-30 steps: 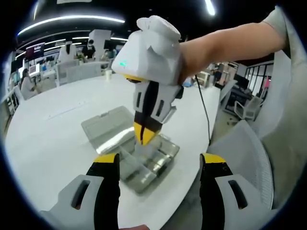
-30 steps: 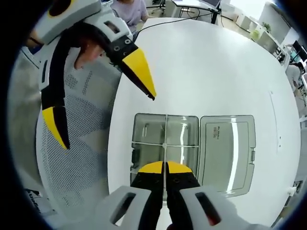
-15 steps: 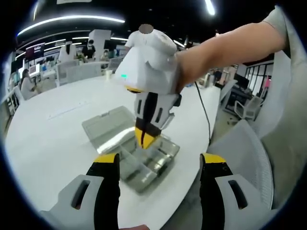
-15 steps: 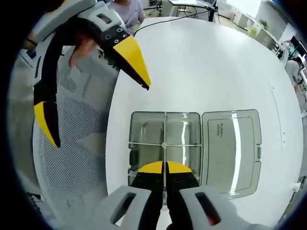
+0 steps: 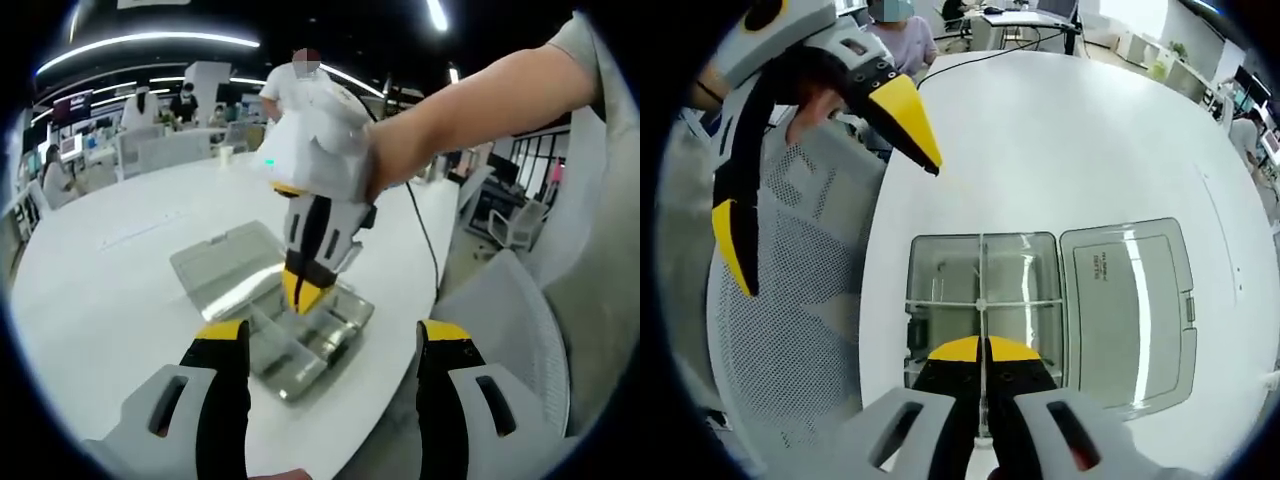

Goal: Insert the divider into the dual guide fixture by aligning both edges with the guide slots and pushing it downward to the bottom, including one-sided entry, uneven engagement, binding, and posture correction.

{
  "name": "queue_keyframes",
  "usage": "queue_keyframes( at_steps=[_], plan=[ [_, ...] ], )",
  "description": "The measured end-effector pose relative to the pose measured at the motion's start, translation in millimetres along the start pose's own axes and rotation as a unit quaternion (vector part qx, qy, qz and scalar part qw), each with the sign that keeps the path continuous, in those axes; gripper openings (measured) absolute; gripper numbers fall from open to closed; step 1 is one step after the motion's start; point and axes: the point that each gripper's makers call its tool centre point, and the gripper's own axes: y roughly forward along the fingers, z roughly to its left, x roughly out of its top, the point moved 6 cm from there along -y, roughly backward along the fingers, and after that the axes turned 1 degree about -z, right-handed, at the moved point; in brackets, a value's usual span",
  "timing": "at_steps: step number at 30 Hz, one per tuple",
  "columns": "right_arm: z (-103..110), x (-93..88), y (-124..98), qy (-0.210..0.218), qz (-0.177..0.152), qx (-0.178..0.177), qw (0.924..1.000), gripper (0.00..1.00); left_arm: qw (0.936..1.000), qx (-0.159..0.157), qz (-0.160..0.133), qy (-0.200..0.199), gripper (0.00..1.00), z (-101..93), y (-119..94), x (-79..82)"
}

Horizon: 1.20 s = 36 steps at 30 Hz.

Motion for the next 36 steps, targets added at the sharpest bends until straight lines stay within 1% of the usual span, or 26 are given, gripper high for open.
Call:
queue_keyframes(
  at_steps=[1, 4, 5, 6, 8, 9, 16, 22, 27, 31, 33, 34, 36],
  plan=[
    [0.7, 0.6, -0.2, -0.01, 0.002, -0.001, 1.0, 0.0, 1.0, 0.0, 0.0, 0.0, 0.67, 0.2, -0.3, -0.4],
    [1.2, 2.1, -1.2, -0.005, 0.005, 0.0, 1.0, 0.0, 1.0, 0.001, 0.001, -0.001, 0.67, 0.9, -0.8, -1.7],
    [1.9, 3.4, -2.2, -0.016, 0.009, 0.0, 0.9998, 0.0, 1.0, 0.001, 0.001, -0.001, 0.67, 1.3, -0.9, -1.7],
    [2.3, 4.2, -2.8, -0.014, 0.011, -0.001, 0.9998, 0.0, 1.0, 0.001, 0.001, -0.001, 0.67, 1.5, -0.8, -1.9],
    [2.0, 6.5, -6.2, -0.013, 0.012, -0.001, 0.9998, 0.0, 1.0, 0.001, 0.001, -0.001, 0.67, 2.0, -0.6, -2.3],
    [2.4, 7.2, -8.6, -0.023, 0.016, -0.001, 0.9996, 0.0, 1.0, 0.001, 0.001, -0.001, 0.67, 2.4, -0.2, -2.8],
    [3.0, 12.7, -19.7, -0.033, 0.024, -0.002, 0.9992, 0.0, 1.0, -0.002, -0.001, -0.001, 0.67, 1.1, 3.7, -1.0],
    [4.4, 13.9, -23.4, -0.031, 0.024, -0.004, 0.9992, 0.0, 1.0, -0.002, -0.001, -0.001, 0.67, 1.1, 4.0, -1.3],
    [6.0, 14.7, -27.1, -0.042, 0.023, -0.008, 0.9988, 0.0, 1.0, -0.002, -0.001, -0.001, 0.67, 0.5, 3.7, -1.6],
    [6.3, 15.1, -28.8, -0.039, 0.019, -0.01, 0.999, 0.0, 1.0, -0.002, -0.001, -0.001, 0.67, -0.9, 4.4, -0.9],
    [7.7, 17.5, -30.6, -0.035, 0.012, -0.009, 0.9993, 0.0, 1.0, -0.003, -0.001, 0.0, 0.67, -1.2, 4.8, -0.7],
    [8.7, 18.4, -30.6, -0.046, 0.012, -0.011, 0.9988, 0.0, 1.0, -0.003, -0.001, 0.0, 0.67, -0.8, 5.1, -1.1],
    [8.6, 17.5, -28.5, -0.045, 0.016, -0.009, 0.9988, 0.0, 1.0, -0.004, -0.001, 0.0, 0.67, -0.7, 5.4, -1.2]
  ],
)
